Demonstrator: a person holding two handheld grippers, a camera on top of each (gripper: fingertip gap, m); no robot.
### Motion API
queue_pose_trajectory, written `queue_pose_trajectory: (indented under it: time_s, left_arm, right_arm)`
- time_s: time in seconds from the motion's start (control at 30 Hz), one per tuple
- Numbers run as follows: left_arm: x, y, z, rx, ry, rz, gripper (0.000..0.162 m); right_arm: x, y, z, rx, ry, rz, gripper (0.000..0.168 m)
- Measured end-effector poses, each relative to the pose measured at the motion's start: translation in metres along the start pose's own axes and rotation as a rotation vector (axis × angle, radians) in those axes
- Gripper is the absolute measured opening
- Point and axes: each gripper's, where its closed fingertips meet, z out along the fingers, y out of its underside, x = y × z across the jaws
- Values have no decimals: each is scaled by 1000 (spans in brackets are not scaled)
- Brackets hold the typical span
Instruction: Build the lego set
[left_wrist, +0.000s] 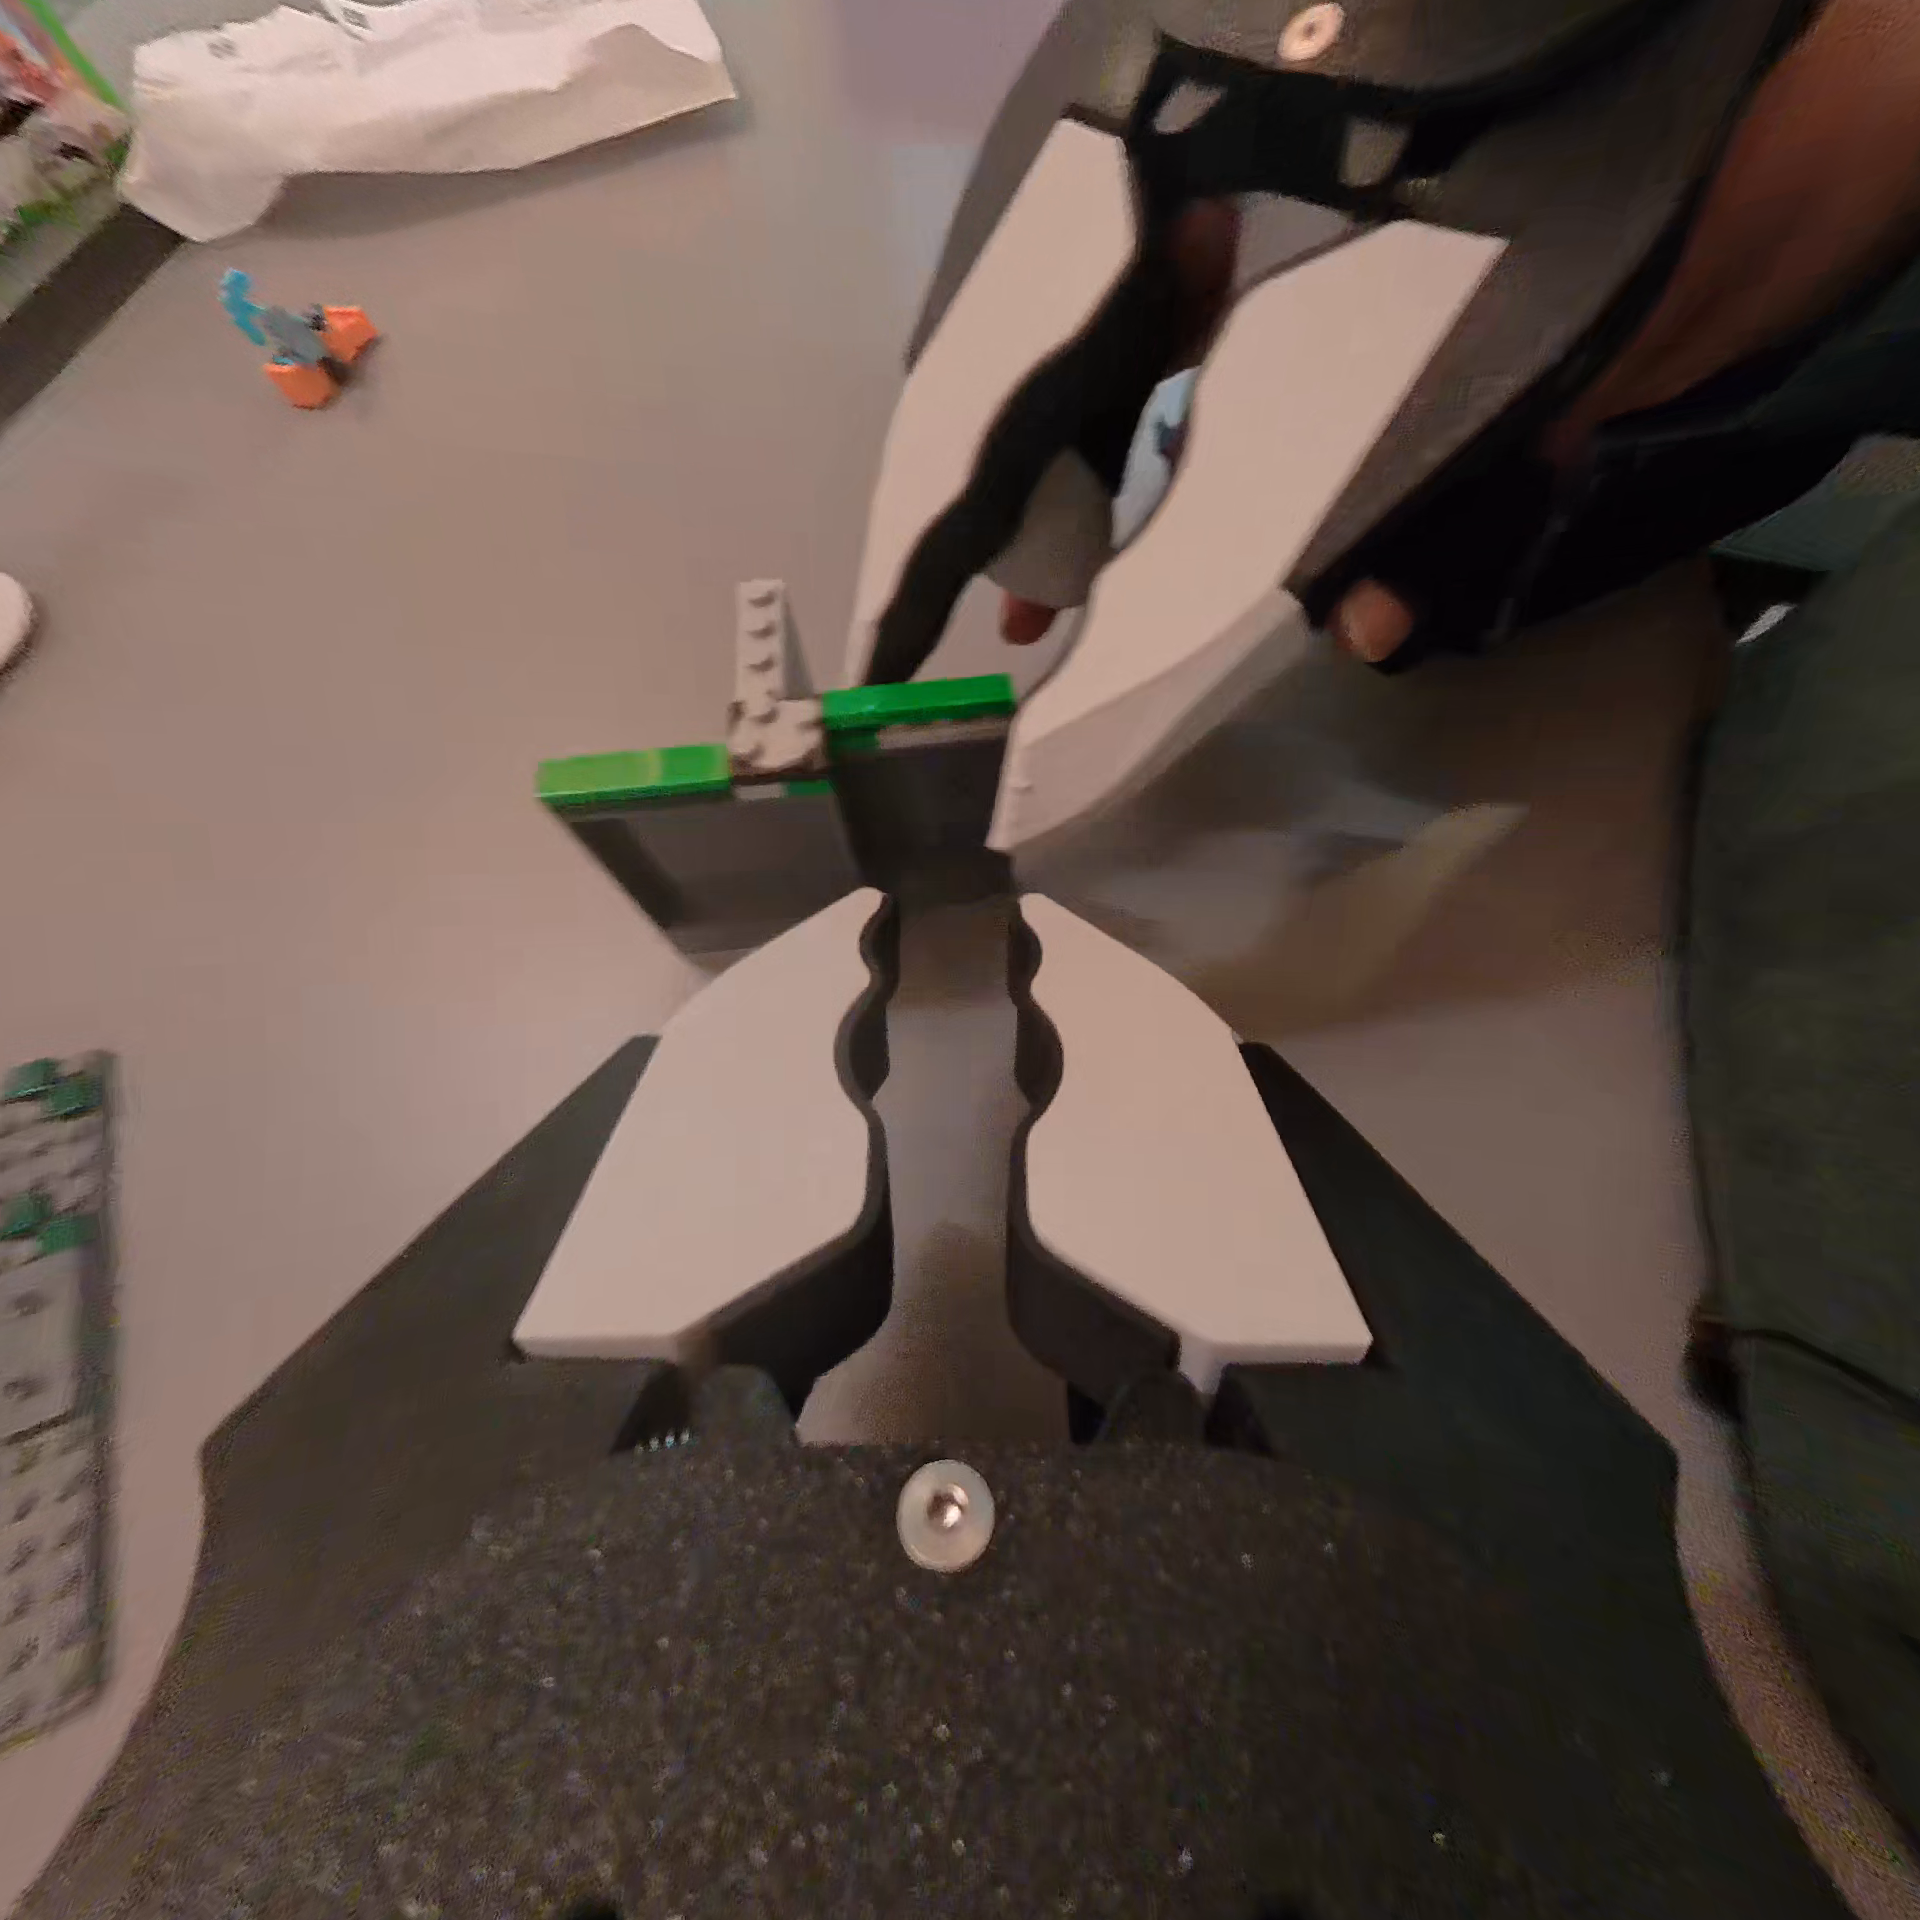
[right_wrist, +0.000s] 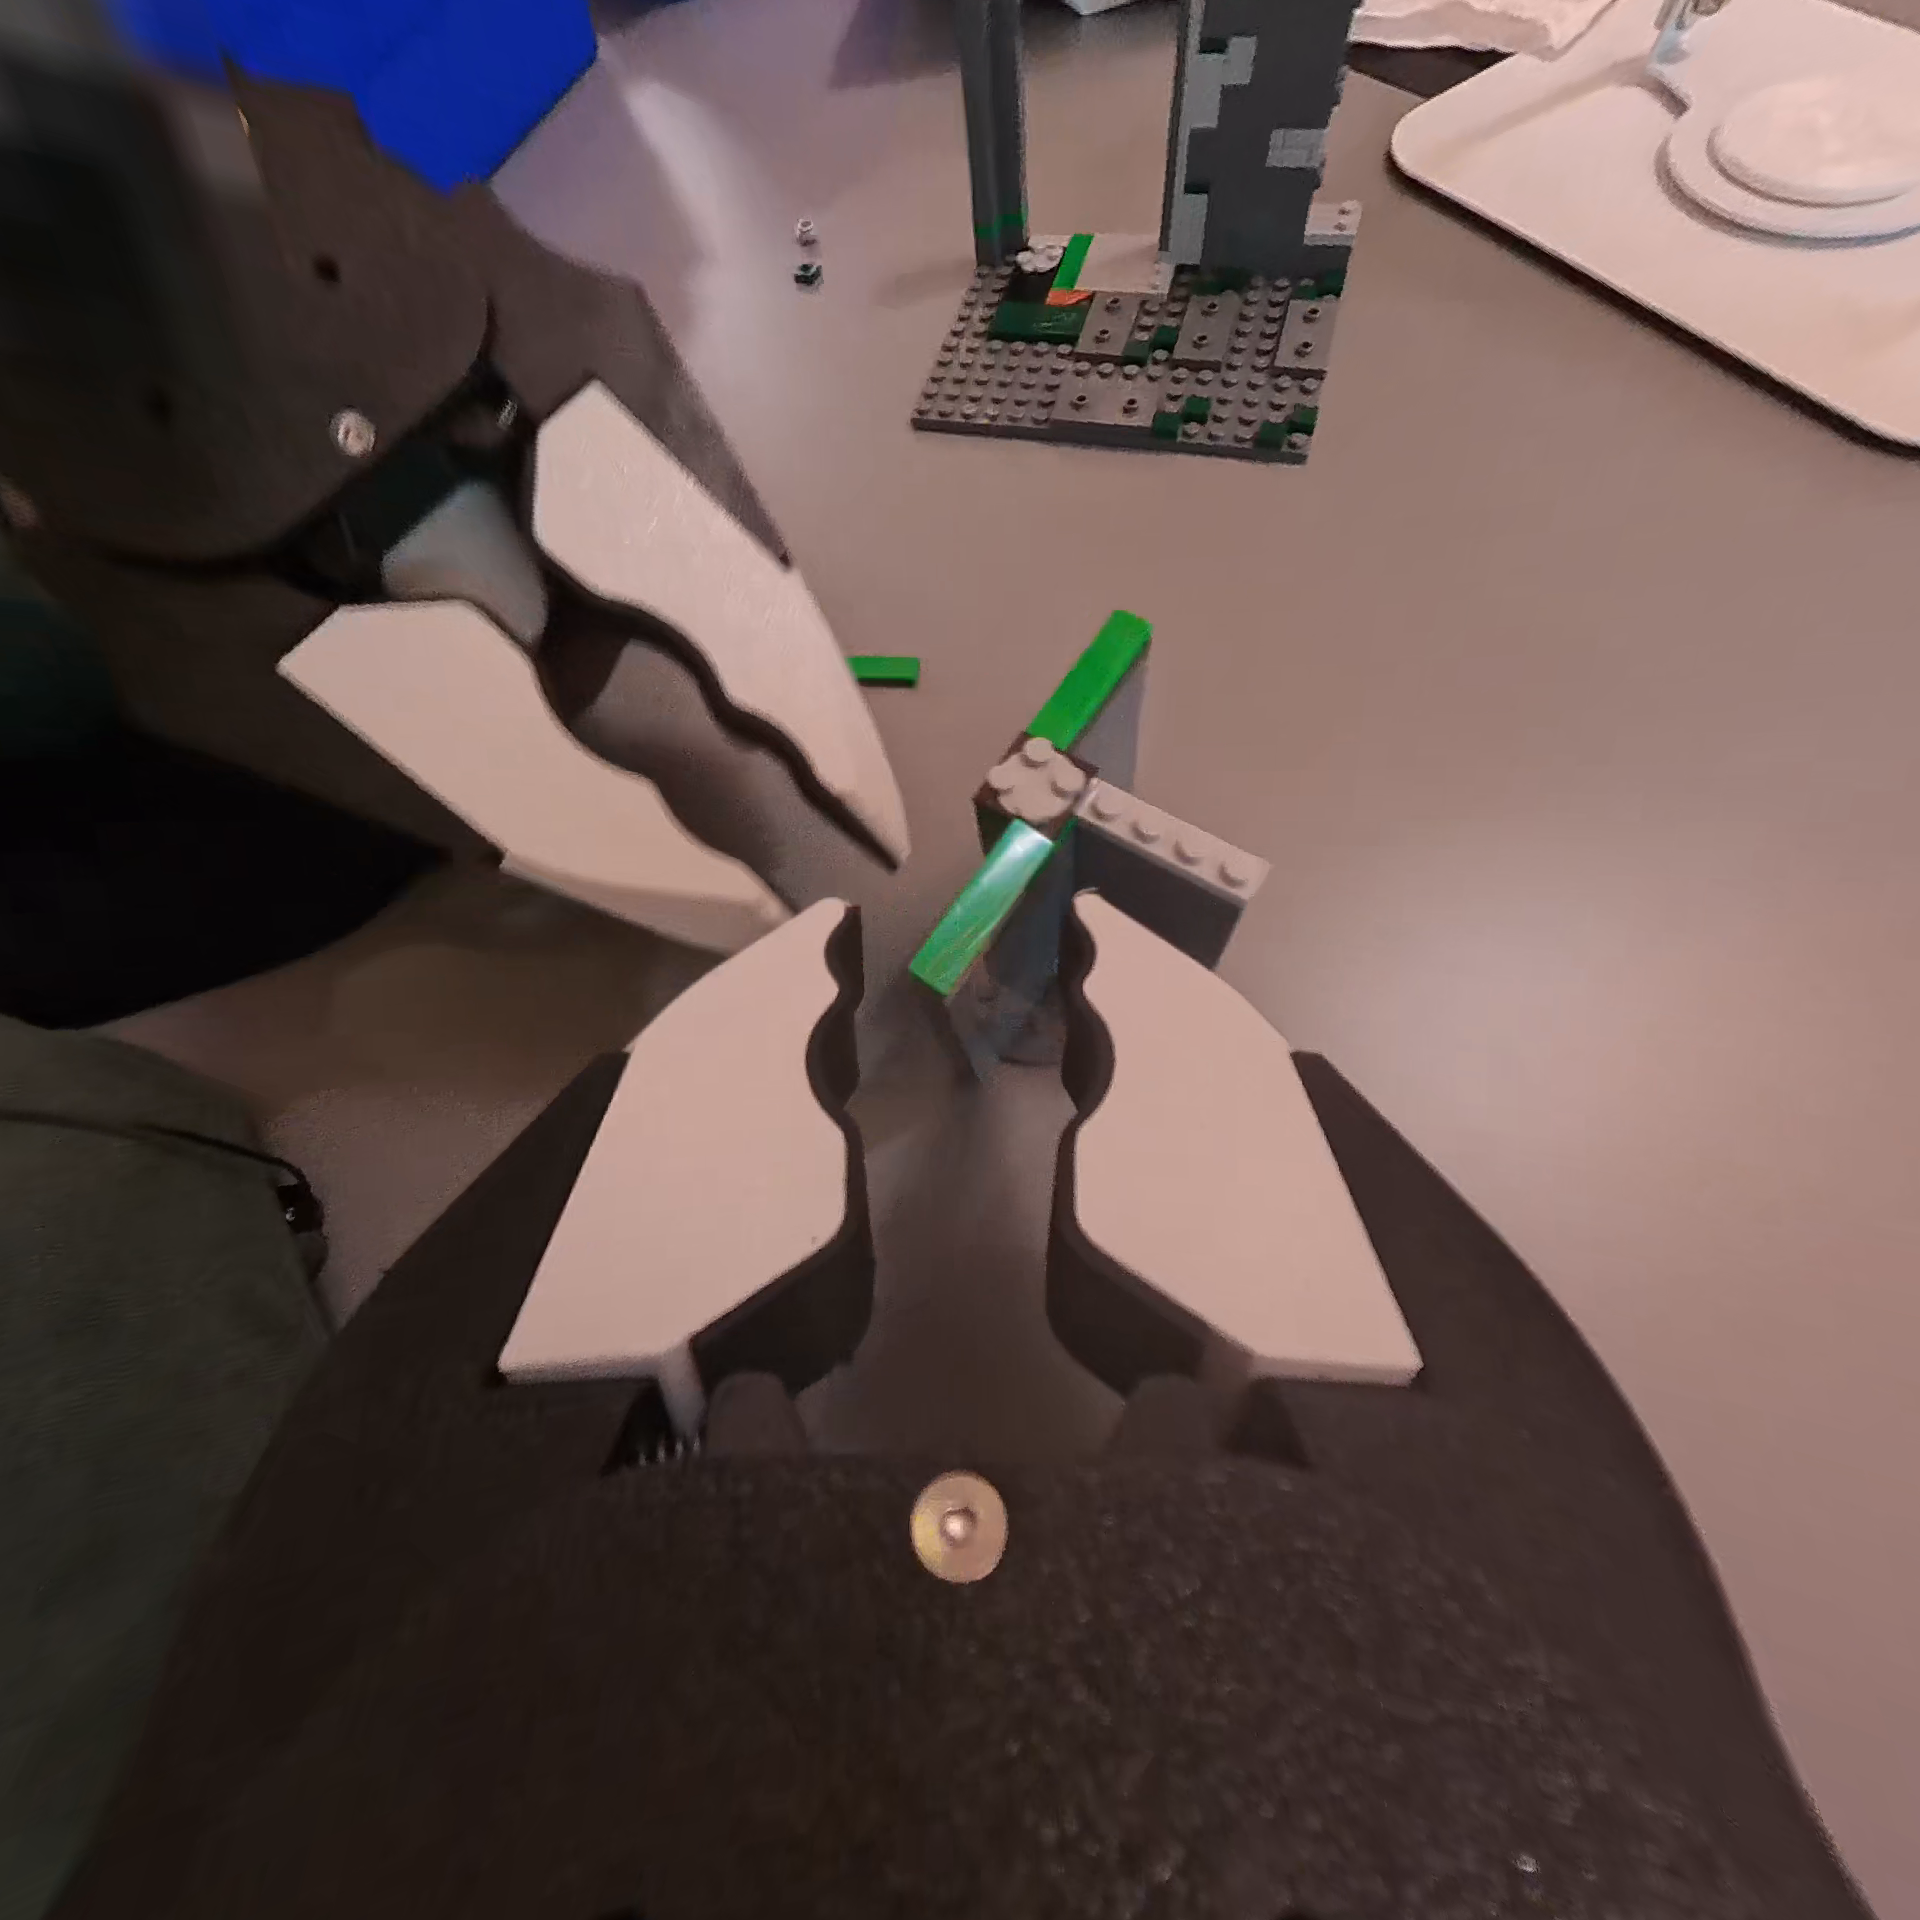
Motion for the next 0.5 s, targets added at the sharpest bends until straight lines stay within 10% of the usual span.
queue_pose_trajectory:
  time_s: [0.5]
  left_arm:
    - [-12,2,5,13,337,155,39]
  right_arm:
    - [29,11,-12,-71,-172,-623,10]
